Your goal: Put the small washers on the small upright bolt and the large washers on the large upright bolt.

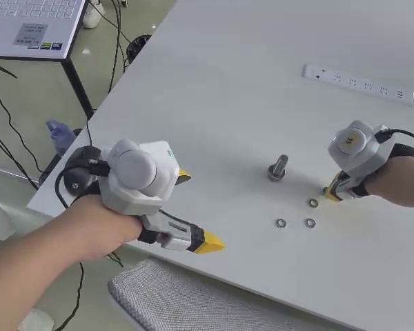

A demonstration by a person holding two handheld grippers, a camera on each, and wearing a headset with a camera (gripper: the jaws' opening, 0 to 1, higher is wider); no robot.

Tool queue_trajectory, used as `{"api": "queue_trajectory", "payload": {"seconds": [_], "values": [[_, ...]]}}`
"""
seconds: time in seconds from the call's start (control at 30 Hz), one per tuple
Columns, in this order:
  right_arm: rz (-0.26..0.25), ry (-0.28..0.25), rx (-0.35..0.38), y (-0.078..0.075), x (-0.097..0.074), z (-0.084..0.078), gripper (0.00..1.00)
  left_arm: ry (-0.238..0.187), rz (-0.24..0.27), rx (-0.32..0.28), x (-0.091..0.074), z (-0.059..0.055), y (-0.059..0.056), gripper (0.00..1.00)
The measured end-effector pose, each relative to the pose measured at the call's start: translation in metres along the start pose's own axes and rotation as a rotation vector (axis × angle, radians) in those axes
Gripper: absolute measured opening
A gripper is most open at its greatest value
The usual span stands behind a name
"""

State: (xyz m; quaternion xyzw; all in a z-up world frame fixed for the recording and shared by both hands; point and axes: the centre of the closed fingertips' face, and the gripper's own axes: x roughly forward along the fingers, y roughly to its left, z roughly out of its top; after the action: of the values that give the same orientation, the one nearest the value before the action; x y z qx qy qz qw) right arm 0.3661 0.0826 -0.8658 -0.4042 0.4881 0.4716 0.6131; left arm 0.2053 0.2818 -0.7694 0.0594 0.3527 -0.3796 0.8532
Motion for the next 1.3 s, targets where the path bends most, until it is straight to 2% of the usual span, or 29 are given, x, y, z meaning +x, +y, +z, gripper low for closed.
{"api": "queue_trajectory", "payload": {"seconds": [0.13,0.43,0.67,0.87,1.1,1.3], "values": [[0.004,-0.018,0.006,-0.002,-0.003,0.002,0.27,-0.004,0.001,0.004,-0.001,0.001,0.0,0.82],[0.014,-0.021,-0.01,-0.002,-0.013,0.005,0.3,-0.018,0.008,0.009,-0.004,0.004,0.001,0.82],[0.025,-0.05,-0.033,0.002,-0.03,0.014,0.33,-0.025,0.008,0.02,-0.005,0.007,0.0,0.83],[0.028,-0.046,-0.045,0.005,-0.044,0.015,0.33,-0.037,0.007,0.029,-0.006,0.013,-0.002,0.83],[0.025,-0.046,-0.068,0.007,-0.065,0.02,0.33,-0.037,0.017,0.036,-0.008,0.011,-0.002,0.86],[0.026,-0.06,-0.071,0.008,-0.073,0.025,0.33,-0.049,0.024,0.034,-0.008,0.014,-0.002,0.88]]}}
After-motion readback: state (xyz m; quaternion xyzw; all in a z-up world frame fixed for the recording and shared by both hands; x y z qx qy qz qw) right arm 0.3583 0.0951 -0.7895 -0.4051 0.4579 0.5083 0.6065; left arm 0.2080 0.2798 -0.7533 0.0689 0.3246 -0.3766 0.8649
